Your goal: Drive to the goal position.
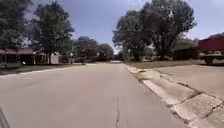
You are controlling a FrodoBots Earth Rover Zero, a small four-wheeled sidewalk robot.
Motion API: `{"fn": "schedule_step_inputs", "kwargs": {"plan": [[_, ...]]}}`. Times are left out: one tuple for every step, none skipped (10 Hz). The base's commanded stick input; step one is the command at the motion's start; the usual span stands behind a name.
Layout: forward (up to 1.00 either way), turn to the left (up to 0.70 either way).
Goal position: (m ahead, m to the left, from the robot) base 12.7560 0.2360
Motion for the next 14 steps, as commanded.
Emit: {"fn": "schedule_step_inputs", "kwargs": {"plan": [[0.70, 0.00], [0.70, 0.00], [0.70, 0.00], [0.70, -0.11], [0.70, -0.23], [0.70, -0.17], [0.70, -0.12], [0.70, -0.07], [0.70, -0.01], [0.70, 0.00], [0.70, 0.00], [0.70, 0.00], [0.70, 0.00], [0.70, 0.00]]}}
